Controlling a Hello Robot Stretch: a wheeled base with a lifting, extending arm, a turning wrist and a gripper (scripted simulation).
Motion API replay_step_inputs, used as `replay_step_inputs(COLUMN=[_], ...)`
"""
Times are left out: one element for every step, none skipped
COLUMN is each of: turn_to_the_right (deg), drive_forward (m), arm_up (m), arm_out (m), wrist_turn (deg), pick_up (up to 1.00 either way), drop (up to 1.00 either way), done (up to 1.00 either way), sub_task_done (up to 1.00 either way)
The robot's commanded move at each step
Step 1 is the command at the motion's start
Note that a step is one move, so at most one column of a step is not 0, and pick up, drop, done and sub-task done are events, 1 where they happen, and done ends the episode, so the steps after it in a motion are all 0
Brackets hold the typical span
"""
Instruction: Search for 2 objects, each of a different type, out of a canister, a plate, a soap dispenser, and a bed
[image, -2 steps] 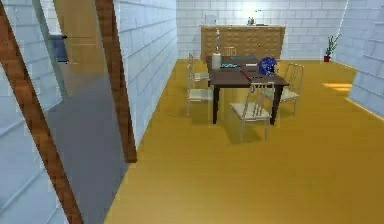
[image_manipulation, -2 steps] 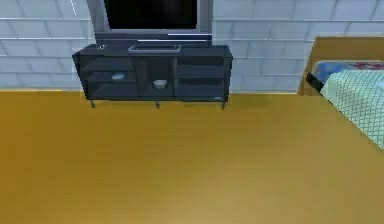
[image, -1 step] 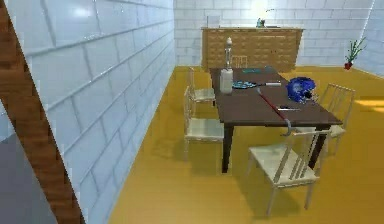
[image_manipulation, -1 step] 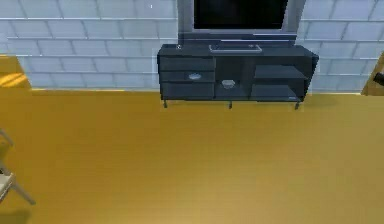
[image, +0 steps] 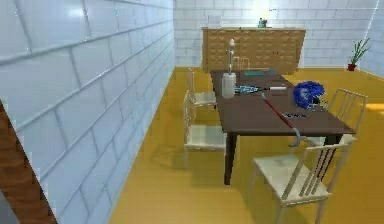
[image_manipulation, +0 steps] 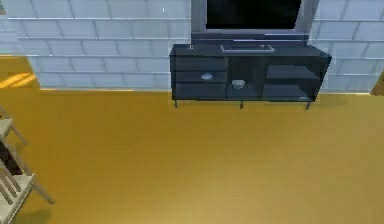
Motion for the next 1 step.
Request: replay_step_inputs(turn_to_the_right=[-45.0], drive_forward=[0.0], arm_up=[0.0], arm_out=[0.0], wrist_turn=[0.0], pick_up=[0.0], drop=[0.0], done=[0.0], sub_task_done=[0.0])
